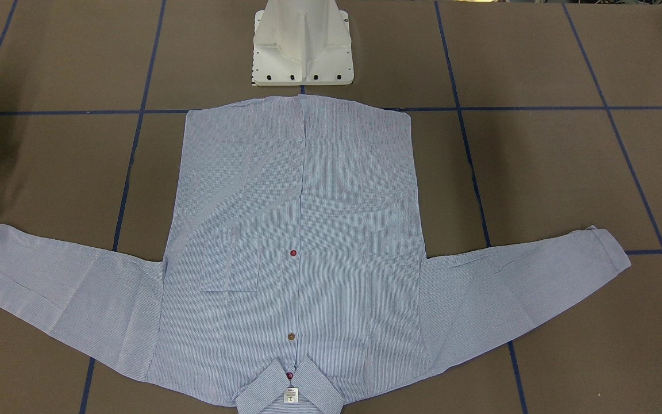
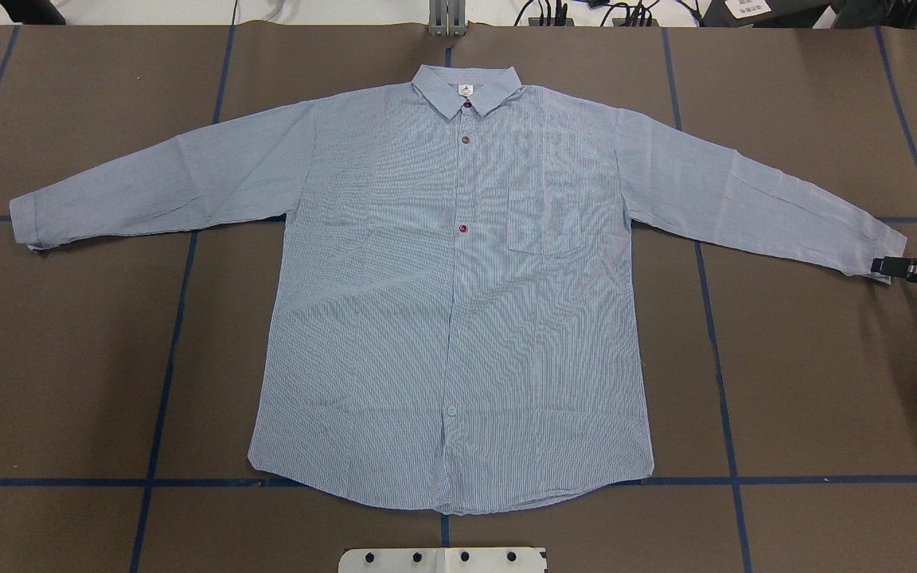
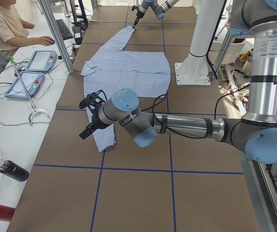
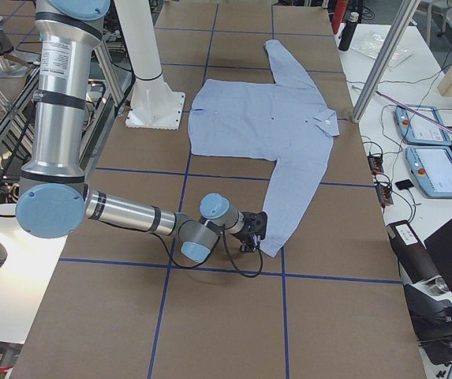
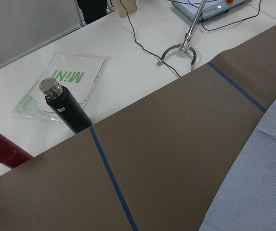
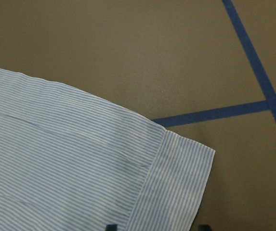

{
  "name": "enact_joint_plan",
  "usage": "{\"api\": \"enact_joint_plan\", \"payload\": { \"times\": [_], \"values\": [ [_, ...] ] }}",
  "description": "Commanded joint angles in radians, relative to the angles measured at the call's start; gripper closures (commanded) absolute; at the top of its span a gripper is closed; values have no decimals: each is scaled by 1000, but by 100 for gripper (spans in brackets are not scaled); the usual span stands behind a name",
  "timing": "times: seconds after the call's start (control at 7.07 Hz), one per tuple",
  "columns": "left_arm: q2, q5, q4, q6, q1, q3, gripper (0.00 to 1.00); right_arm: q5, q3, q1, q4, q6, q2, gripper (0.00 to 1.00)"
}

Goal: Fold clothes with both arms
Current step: 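Lower the right gripper onto the sleeve cuff nearest it and grasp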

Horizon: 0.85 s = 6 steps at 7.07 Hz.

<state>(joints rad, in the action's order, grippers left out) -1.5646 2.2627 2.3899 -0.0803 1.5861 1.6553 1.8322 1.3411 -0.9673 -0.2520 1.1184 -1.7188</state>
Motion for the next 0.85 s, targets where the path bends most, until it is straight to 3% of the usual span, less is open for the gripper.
{"api": "enact_joint_plan", "payload": {
  "times": [0.0, 0.14, 0.28, 0.57, 0.71],
  "values": [
    [0, 0, 0, -3, 0, -2, 0, -1, 0, 2, 0, 1, 1, 59],
    [0, 0, 0, -3, 0, -2, 0, 1, 3, 2, 0, 1, 2, 85],
    [0, 0, 0, -3, 0, -2, 0, 1, 6, 2, 0, 1, 4, 100],
    [0, 0, 0, -4, 0, -2, 0, 15, 53, -2, -1, -2, 2, 100],
    [0, 0, 0, -4, 0, -3, 0, 30, 137, -4, -44, -2, 2, 100]
  ]
}}
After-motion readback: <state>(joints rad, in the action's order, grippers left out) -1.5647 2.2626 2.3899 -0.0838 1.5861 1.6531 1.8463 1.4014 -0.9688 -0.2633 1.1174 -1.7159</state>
